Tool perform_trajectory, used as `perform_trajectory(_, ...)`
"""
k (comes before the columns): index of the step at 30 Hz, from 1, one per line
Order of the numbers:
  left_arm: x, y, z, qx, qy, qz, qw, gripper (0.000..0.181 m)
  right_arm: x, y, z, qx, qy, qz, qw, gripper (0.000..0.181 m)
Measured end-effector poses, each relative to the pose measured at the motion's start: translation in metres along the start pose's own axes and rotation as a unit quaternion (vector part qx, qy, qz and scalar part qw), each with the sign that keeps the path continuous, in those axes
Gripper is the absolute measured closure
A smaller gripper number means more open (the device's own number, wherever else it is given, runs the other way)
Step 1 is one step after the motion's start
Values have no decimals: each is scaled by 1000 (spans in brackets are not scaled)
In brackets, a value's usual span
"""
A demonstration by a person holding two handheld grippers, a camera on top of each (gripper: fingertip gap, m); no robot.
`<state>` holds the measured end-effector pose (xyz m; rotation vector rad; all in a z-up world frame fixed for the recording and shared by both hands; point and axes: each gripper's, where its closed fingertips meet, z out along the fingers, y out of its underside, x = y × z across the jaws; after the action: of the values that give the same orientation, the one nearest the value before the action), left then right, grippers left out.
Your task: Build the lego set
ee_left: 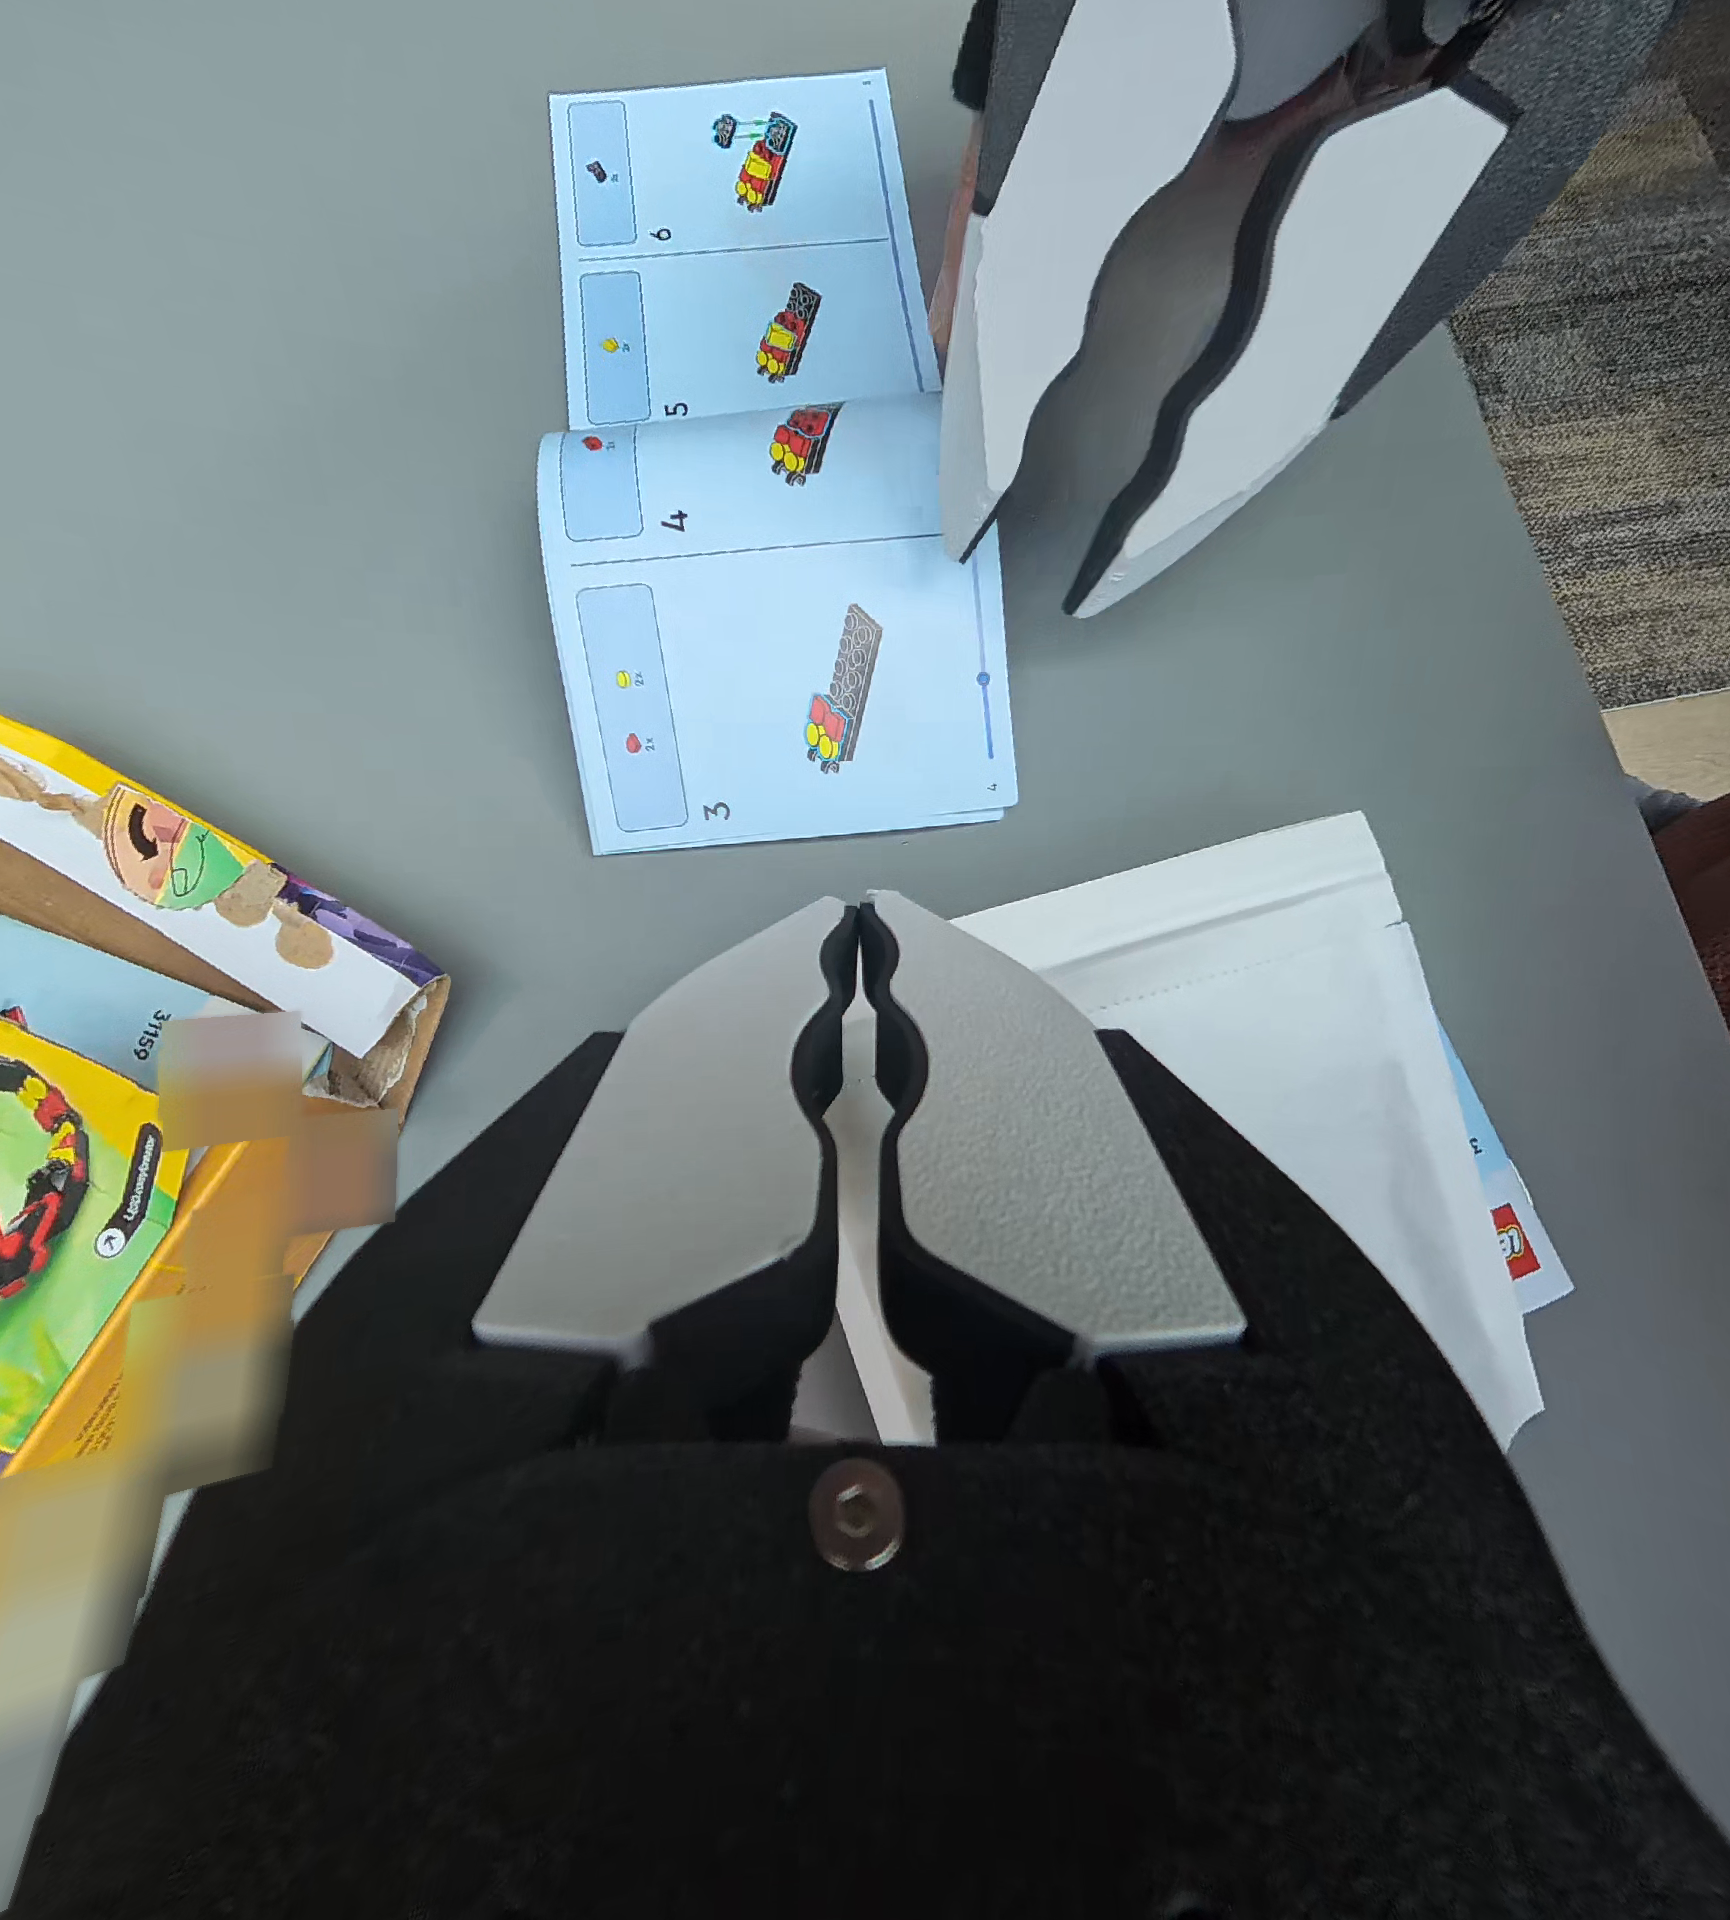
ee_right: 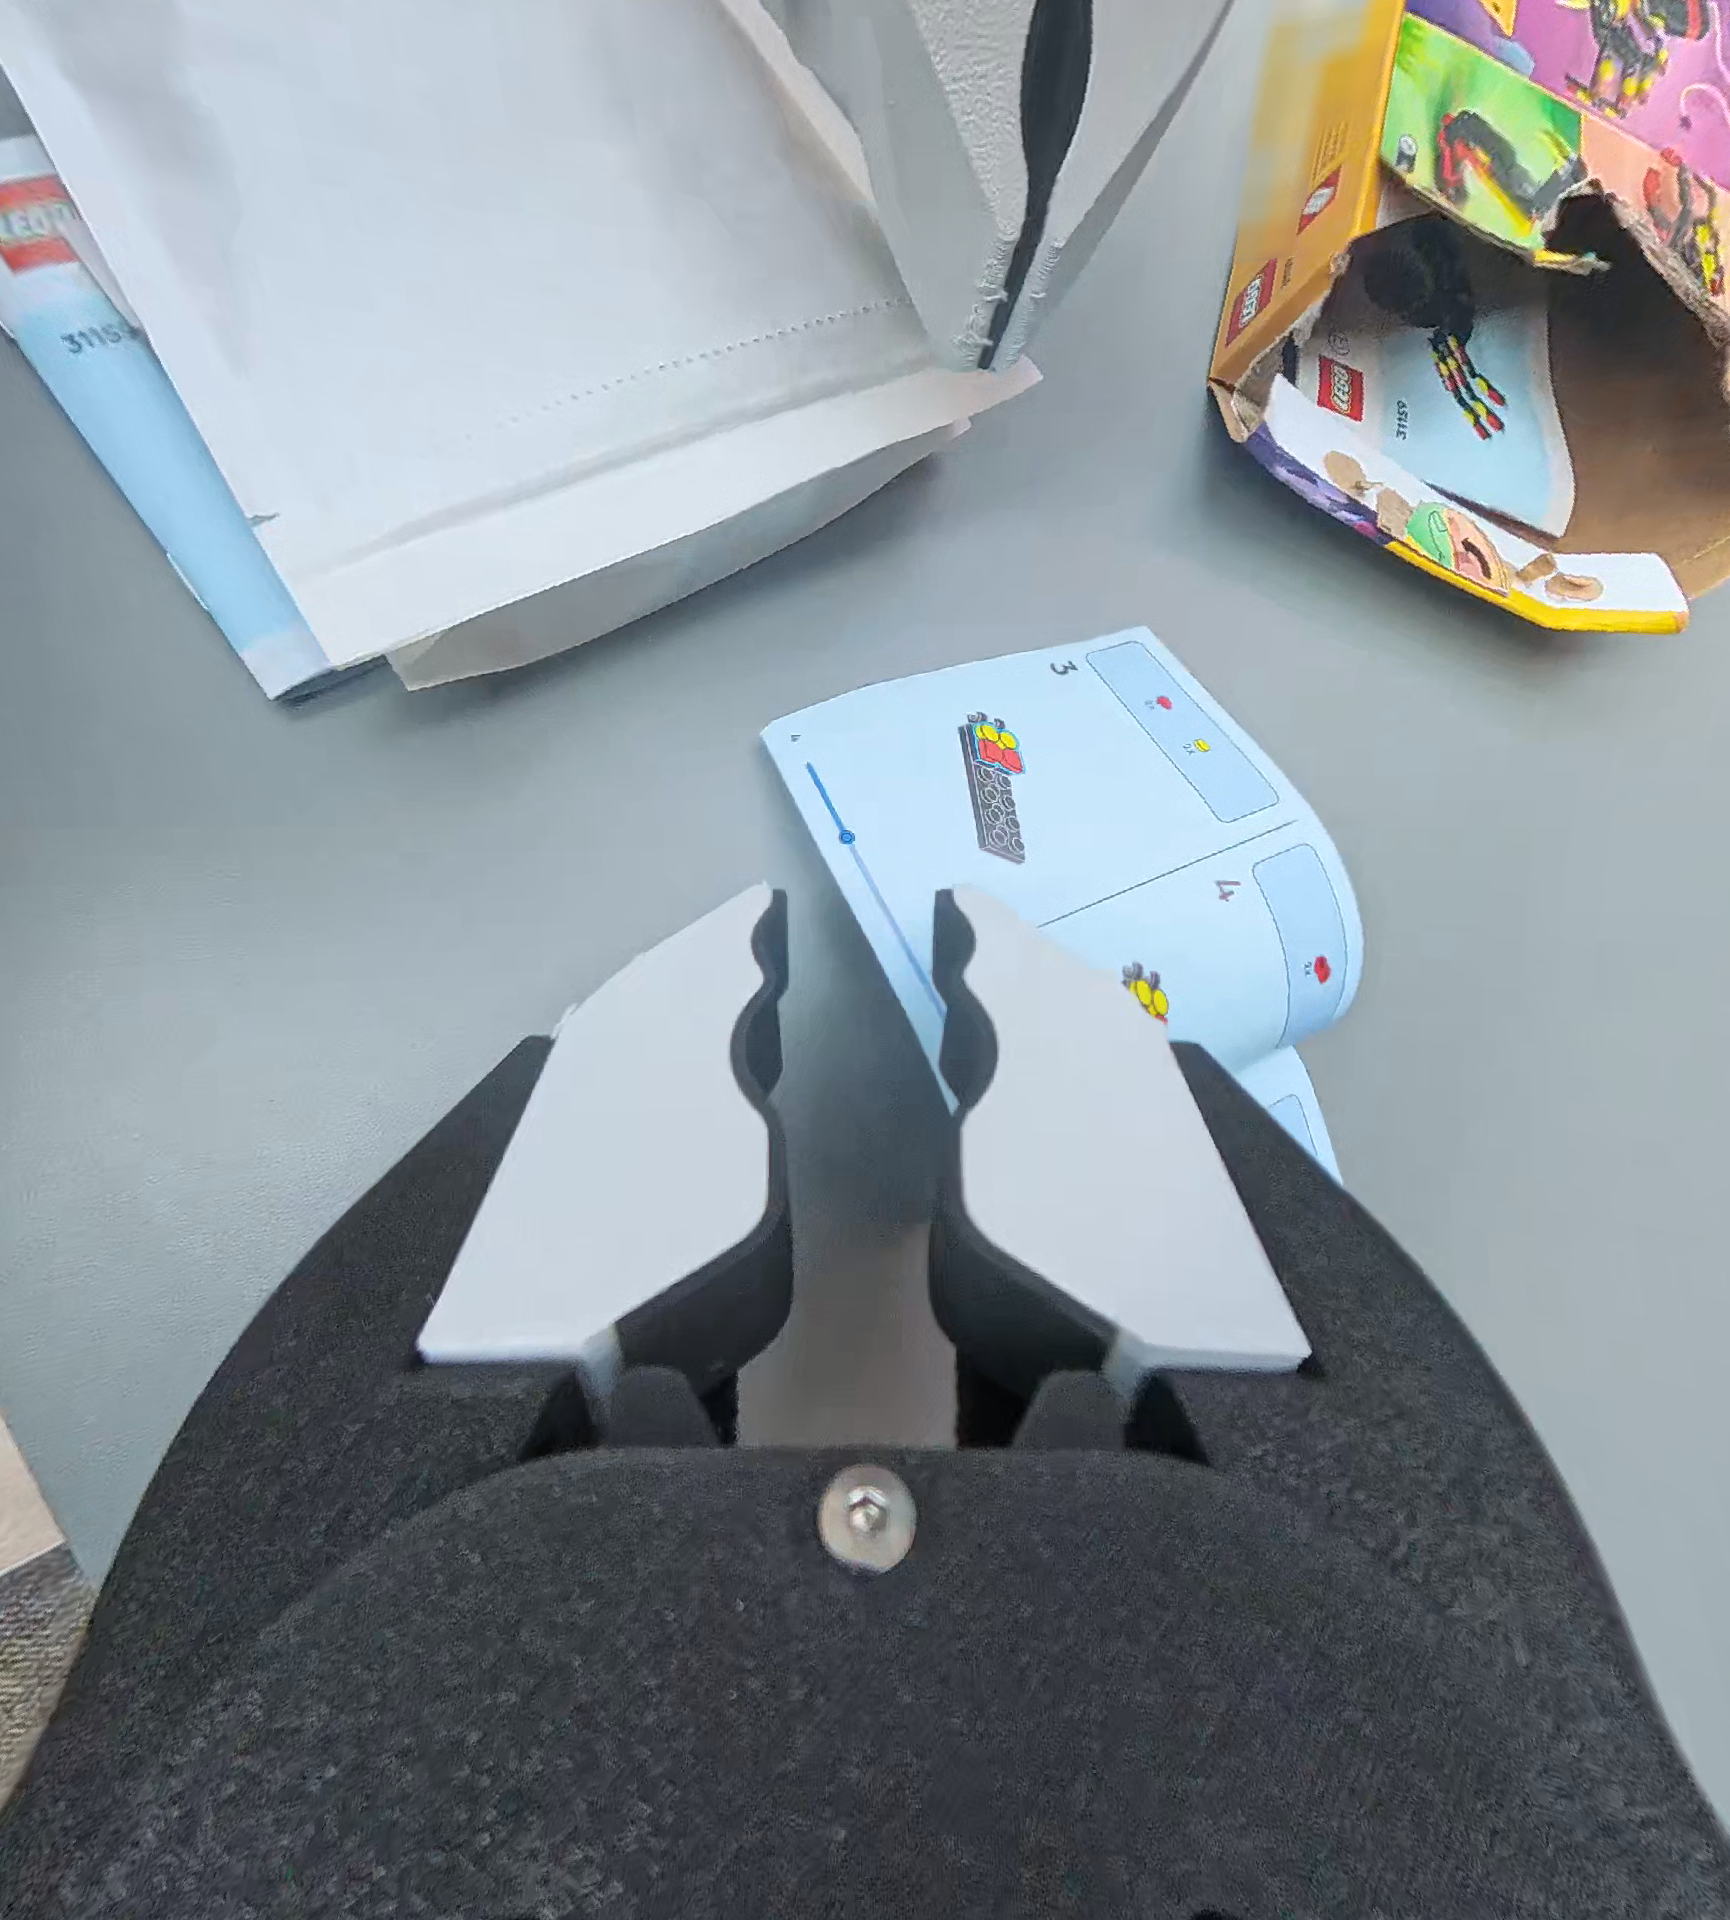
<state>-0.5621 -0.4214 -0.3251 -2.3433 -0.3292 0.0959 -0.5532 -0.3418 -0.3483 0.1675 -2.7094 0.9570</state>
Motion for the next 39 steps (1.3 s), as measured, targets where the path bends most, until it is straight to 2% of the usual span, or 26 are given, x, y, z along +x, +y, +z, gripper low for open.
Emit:
perform_trajectory(1, 0, 0, 0, 2, 0, -1, 1000, 181, -1, 0, -1, -10, 12, -18, 1000, 151)
perform_trajectory(5, -1, -1, 1, 4, 0, -4, 1000, 181, -3, 5, 5, -51, 38, -88, 994, 153)
perform_trajectory(10, 2, 0, 2, 4, 2, -4, 1000, 181, 1, 4, 12, -66, 51, -123, 989, 174)
perform_trajectory(18, 3, -2, -2, 5, 6, -4, 1000, 181, -5, 8, 13, -93, 32, -147, 984, 161)
perform_trajectory(24, 2, -1, -2, 5, 5, -5, 1000, 181, -2, 4, 11, -89, 38, -148, 984, 181)
perform_trajectory(30, 2, -2, -3, 6, 6, -6, 1000, 181, -1, 7, 11, -95, 40, -149, 983, 181)
perform_trajectory(33, 2, -3, -3, 8, 6, -5, 1000, 181, -1, 4, 9, -80, 36, -127, 988, 181)
perform_trajectory(36, 6, -6, -2, 12, 10, -2, 1000, 181, 3, -6, 1, -26, 20, -42, 999, 181)
perform_trajectory(39, 8, -10, -1, 17, 11, 2, 1000, 181, 13, -16, -12, 48, 11, 72, 996, 181)
